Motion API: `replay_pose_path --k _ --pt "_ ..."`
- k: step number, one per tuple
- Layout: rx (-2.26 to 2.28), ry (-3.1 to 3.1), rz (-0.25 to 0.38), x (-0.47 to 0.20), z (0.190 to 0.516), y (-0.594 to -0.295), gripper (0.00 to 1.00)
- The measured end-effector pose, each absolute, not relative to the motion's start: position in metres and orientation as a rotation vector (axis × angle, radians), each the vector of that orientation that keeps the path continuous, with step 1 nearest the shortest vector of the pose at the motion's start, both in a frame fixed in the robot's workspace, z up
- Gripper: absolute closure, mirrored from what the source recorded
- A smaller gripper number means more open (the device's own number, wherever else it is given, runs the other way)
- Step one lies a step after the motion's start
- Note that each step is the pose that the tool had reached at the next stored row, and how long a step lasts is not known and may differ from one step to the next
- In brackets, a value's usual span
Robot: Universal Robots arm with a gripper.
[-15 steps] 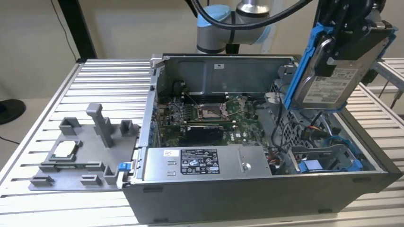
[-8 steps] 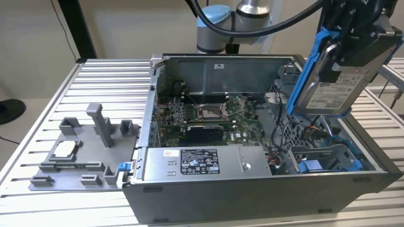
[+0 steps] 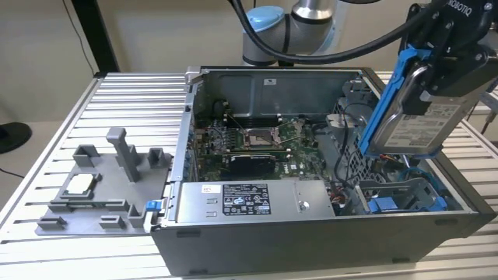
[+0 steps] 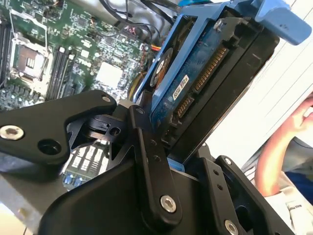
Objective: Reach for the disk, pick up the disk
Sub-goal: 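Pick up the disk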
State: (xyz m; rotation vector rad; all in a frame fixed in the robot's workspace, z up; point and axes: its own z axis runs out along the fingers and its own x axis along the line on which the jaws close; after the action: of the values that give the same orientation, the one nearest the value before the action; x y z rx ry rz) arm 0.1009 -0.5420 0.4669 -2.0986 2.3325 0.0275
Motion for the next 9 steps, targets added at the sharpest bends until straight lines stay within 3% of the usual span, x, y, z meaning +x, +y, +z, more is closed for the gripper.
replay_pose_path --k 9 --pt "-2.113 2.322 0.029 0.101 0.464 -0.561 1.0"
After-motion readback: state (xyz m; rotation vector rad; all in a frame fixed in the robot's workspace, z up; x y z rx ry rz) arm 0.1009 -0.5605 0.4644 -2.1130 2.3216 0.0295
